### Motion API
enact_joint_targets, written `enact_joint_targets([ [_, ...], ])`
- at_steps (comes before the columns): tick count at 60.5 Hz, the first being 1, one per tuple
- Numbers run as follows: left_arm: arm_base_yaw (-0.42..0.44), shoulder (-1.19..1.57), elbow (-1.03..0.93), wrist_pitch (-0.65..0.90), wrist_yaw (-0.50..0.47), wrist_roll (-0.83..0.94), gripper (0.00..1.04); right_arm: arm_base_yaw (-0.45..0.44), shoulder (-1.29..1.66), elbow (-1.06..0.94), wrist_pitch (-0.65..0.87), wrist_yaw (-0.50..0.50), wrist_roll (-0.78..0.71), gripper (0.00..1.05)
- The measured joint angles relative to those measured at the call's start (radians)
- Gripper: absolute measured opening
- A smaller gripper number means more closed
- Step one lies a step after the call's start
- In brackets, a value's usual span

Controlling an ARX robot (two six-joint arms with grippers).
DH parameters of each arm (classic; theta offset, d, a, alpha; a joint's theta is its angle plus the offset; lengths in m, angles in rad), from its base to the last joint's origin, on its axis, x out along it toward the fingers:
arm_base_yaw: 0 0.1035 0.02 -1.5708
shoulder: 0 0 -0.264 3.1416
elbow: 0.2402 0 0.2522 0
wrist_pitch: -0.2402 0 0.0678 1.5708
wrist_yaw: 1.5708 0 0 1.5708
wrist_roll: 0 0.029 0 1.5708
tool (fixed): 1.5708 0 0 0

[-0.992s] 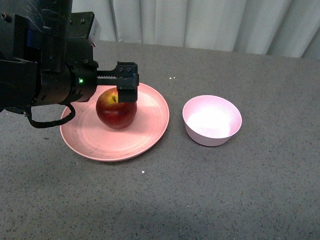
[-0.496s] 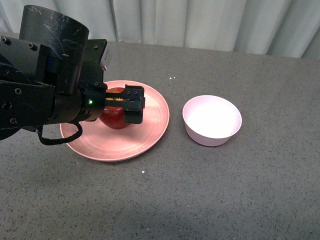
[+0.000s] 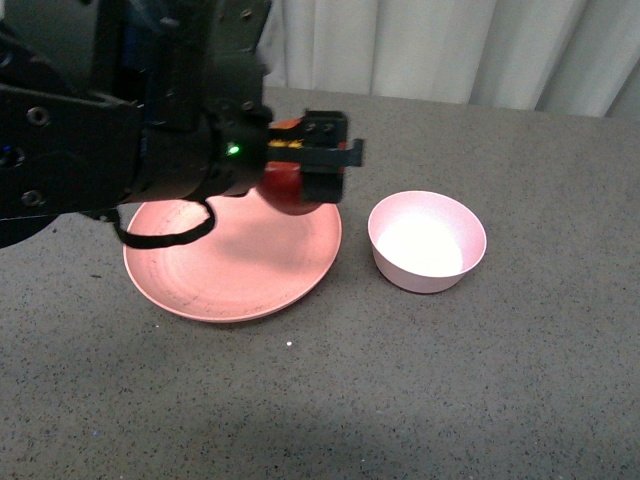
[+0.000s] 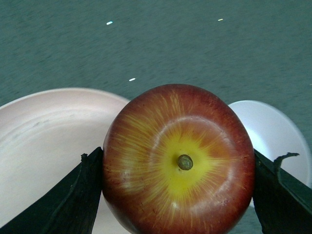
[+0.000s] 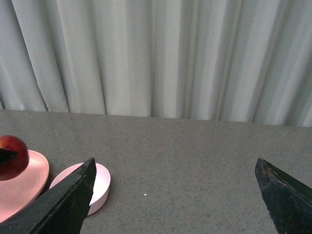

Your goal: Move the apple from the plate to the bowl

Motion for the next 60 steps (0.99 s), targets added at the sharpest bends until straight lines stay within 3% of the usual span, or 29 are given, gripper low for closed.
enact_joint_targets([
  [13, -0.144, 0.038, 0.114, -0.036, -0.010, -0.031, 0.77, 0.000, 0.000, 0.000, 0.000, 0.000, 0.000, 0.95],
  [23, -0.200, 0.106, 0.182, -0.060, -0.007, -0.028, 0.77, 0.000, 0.000, 0.000, 0.000, 0.000, 0.000, 0.95],
  [60, -0.215, 0.284, 0.297, -0.095, -0.041, 0.029, 0.76, 0.000, 0.000, 0.000, 0.000, 0.000, 0.000, 0.95],
])
